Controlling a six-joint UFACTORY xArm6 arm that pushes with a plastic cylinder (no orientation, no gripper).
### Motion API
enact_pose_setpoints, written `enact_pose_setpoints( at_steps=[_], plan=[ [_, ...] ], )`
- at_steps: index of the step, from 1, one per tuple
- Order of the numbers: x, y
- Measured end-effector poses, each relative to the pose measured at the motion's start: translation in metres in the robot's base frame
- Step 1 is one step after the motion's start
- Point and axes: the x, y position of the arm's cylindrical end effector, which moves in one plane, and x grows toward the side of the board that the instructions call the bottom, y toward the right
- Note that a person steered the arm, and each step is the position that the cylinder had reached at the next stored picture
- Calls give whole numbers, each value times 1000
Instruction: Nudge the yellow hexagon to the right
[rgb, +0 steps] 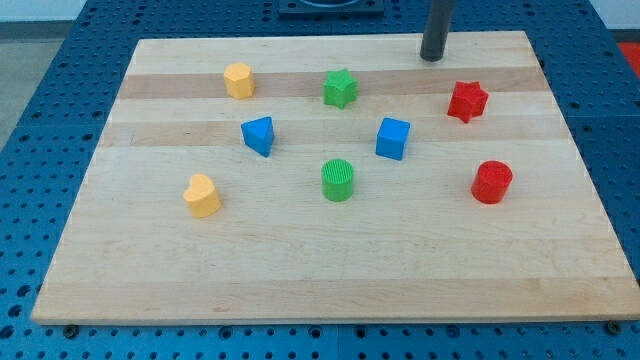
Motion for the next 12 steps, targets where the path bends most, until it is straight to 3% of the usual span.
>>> enact_pose_setpoints(
  at_steps=[2,5,8,11,12],
  plan=[
    [-26,-136],
    [-26,-177],
    [-26,-327],
    [-28,-334],
    [-8,-325]
  ],
)
